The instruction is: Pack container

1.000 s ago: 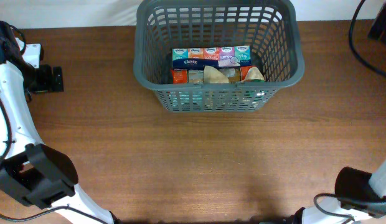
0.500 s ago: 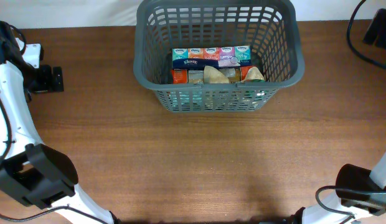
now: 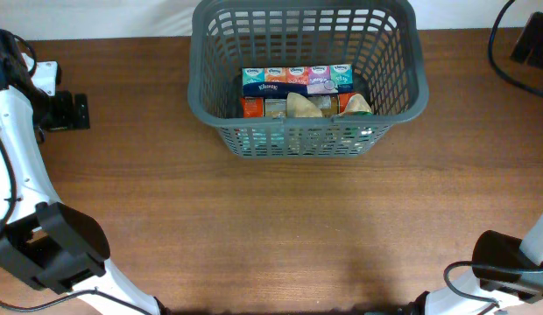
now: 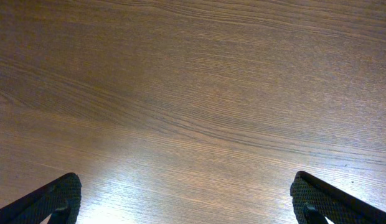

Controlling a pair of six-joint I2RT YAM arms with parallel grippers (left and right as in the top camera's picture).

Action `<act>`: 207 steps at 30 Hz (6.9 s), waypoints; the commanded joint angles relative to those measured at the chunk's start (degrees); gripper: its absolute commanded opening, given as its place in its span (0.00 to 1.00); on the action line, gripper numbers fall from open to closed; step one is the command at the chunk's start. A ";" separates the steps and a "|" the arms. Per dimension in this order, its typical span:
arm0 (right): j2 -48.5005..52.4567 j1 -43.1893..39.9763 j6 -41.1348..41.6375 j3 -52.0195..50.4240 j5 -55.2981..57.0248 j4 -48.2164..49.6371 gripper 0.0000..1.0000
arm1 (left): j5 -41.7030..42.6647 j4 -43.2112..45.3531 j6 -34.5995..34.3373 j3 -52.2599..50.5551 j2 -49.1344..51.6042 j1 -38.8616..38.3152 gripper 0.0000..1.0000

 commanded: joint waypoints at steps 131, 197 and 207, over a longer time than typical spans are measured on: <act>-103.80 12.37 17.66 -134.20 -12.70 60.28 0.99 | 15.45 86.53 1.55 -83.67 -76.35 -19.45 0.99; -103.80 12.37 17.66 -134.20 -12.70 60.28 0.99 | 14.95 72.35 1.57 -116.56 -112.74 -19.50 0.99; -103.80 12.37 17.66 -134.20 -12.70 60.28 0.99 | 14.95 72.35 1.57 -116.56 -112.74 -19.50 0.99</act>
